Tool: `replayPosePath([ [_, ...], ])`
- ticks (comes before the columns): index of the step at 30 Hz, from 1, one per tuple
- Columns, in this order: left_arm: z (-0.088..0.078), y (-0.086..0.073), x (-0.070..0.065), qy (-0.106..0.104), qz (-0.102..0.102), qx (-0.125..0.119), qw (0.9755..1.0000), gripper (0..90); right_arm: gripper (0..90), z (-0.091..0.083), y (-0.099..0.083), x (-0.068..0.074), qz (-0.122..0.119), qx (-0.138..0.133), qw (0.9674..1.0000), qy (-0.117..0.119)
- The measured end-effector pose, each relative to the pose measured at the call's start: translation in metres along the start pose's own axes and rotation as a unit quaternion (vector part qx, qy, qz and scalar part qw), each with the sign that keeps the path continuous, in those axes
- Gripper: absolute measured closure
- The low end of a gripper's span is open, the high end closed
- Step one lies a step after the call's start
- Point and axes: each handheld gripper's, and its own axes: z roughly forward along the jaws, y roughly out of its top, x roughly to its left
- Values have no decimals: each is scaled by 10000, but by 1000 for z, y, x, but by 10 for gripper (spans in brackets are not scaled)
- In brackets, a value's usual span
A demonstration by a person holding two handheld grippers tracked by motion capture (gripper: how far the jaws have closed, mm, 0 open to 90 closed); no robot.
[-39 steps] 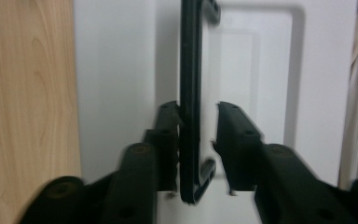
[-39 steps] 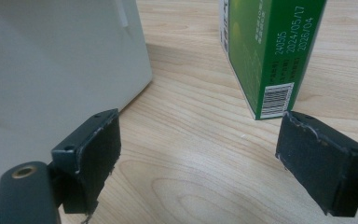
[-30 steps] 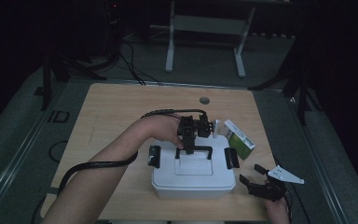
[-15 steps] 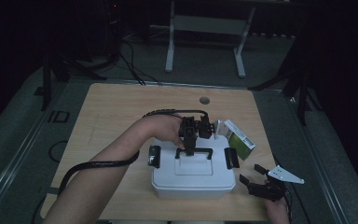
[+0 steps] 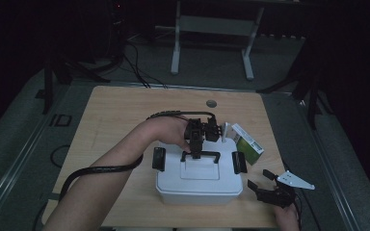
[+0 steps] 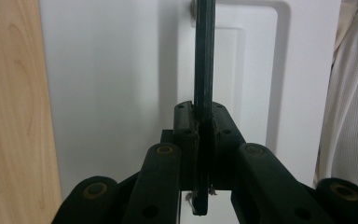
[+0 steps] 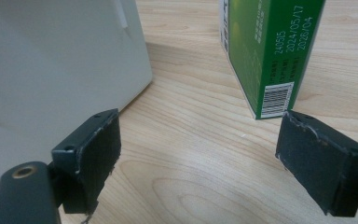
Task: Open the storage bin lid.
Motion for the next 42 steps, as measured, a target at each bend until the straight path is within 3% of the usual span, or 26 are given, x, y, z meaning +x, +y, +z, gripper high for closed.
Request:
replayPosePath([
  [6, -14, -4, -2, 74, 58, -99, 9999, 843, 135, 0, 0, 0, 11, 1, 10000, 3],
  [14, -29, -18, -3, 99, -54, -177, 9998, 843, 135, 0, 0, 0, 41, -3, 10000, 6],
  [20, -34, -36, -2, 142, -192, -272, 9993, 843, 135, 0, 0, 0, 35, 1, 10000, 0],
  [25, -40, -57, 0, 215, -242, -368, 9988, 843, 135, 0, 0, 0, 30, 28, 10000, -13],
  [42, -54, -135, -1, 330, -810, -559, 9946, 843, 135, 1, 0, 0, 27, 56, 10000, -48],
])
